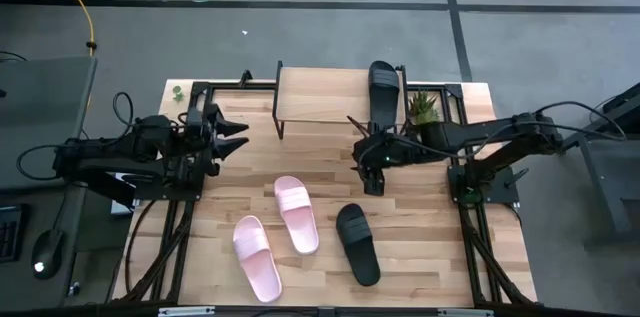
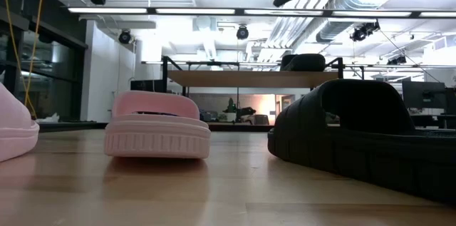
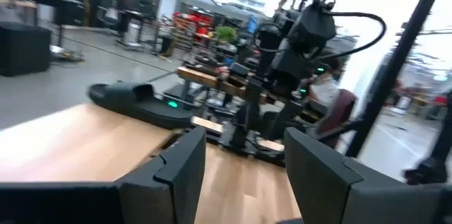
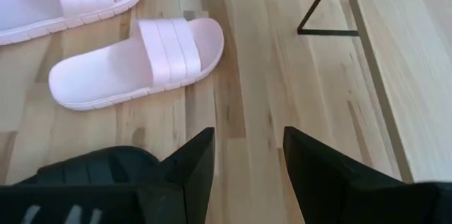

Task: Pick and place slides into the shelf
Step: Put the black slipper on the shelf

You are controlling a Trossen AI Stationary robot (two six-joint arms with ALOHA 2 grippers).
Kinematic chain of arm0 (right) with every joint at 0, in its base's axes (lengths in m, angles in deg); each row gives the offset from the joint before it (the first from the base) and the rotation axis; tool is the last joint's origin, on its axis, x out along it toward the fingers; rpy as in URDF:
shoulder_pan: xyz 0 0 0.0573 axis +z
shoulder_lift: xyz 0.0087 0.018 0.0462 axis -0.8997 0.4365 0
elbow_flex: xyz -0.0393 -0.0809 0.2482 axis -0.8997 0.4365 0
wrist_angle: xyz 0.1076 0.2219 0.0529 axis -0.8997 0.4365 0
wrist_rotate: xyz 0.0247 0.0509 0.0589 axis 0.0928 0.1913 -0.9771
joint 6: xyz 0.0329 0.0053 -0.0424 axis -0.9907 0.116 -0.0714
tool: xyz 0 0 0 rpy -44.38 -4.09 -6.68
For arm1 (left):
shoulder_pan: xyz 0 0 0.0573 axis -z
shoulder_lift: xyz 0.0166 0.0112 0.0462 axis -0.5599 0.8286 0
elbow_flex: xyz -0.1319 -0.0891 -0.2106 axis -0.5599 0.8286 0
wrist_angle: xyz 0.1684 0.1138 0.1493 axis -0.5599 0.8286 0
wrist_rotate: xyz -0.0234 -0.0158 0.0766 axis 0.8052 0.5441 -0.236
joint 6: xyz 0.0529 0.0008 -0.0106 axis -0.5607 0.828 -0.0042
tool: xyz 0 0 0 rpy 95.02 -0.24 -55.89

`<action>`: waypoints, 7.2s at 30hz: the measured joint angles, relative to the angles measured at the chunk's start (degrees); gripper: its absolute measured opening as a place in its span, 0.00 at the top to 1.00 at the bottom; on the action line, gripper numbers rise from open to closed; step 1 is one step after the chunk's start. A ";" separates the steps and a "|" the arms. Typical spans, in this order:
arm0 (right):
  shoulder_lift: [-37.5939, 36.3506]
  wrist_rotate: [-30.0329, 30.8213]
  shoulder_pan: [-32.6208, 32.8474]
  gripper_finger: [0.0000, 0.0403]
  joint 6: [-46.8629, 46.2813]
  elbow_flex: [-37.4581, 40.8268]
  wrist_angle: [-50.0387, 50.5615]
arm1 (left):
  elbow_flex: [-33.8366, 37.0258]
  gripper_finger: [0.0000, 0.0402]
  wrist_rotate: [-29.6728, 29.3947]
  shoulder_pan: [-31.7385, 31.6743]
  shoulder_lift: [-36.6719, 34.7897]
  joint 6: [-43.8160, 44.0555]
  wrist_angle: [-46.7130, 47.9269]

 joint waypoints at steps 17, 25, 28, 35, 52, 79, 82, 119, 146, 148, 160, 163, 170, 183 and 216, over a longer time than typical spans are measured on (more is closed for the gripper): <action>0.00 9.32 8.91 0.60 -6.67 0.01 0.02 | 0.00 0.56 11.02 0.19 17.23 8.96 -3.98; 1.76 7.97 10.11 0.60 -7.08 0.00 -0.09 | 0.00 0.56 12.02 7.31 24.93 8.05 -16.63; 3.31 5.81 10.24 0.60 -5.46 0.00 -1.50 | 0.00 0.56 11.98 9.77 25.57 6.29 -20.20; 6.31 4.83 10.41 0.60 -7.53 0.00 -1.86 | 0.00 0.56 11.78 13.33 25.57 3.81 -20.55; 10.43 5.54 18.80 0.60 -16.48 0.00 0.11 | 0.00 0.56 8.77 13.55 25.57 3.78 -19.67; 16.94 8.84 27.20 0.60 -16.23 0.00 0.57 | 0.00 0.56 7.33 13.53 25.59 5.90 -19.24; 17.58 8.66 27.49 0.60 -16.99 0.00 0.50 | 0.00 0.56 7.42 13.55 25.57 5.95 -19.00; 34.77 15.13 32.42 0.60 -15.86 -17.90 17.08 | 0.00 0.56 7.27 13.55 25.57 7.01 -18.81; 38.21 20.50 33.78 0.60 -16.41 -17.77 19.87 | 0.00 0.56 7.26 13.55 25.57 7.23 -18.84; 38.21 20.17 33.69 0.60 -16.40 -17.77 19.83 | 0.00 0.57 7.26 13.54 25.58 7.23 -18.84; 38.16 20.94 33.55 0.60 -16.21 -15.25 19.31 | 0.00 0.56 7.26 13.54 25.57 7.25 -18.84; 38.16 21.08 33.26 0.60 -16.32 -12.80 18.63 | 0.00 0.56 7.26 13.53 25.57 7.25 -18.87; 38.16 23.82 31.69 0.60 -18.77 -11.19 17.80 | 0.00 0.56 7.24 13.53 25.57 7.25 -18.89; 38.16 23.45 30.85 0.62 -18.04 -11.19 15.04 | 0.00 0.56 7.24 13.53 25.57 7.25 -18.89; 38.05 22.16 30.76 0.99 -21.18 -11.23 15.02 | 0.00 0.56 7.23 13.55 25.57 7.25 -18.89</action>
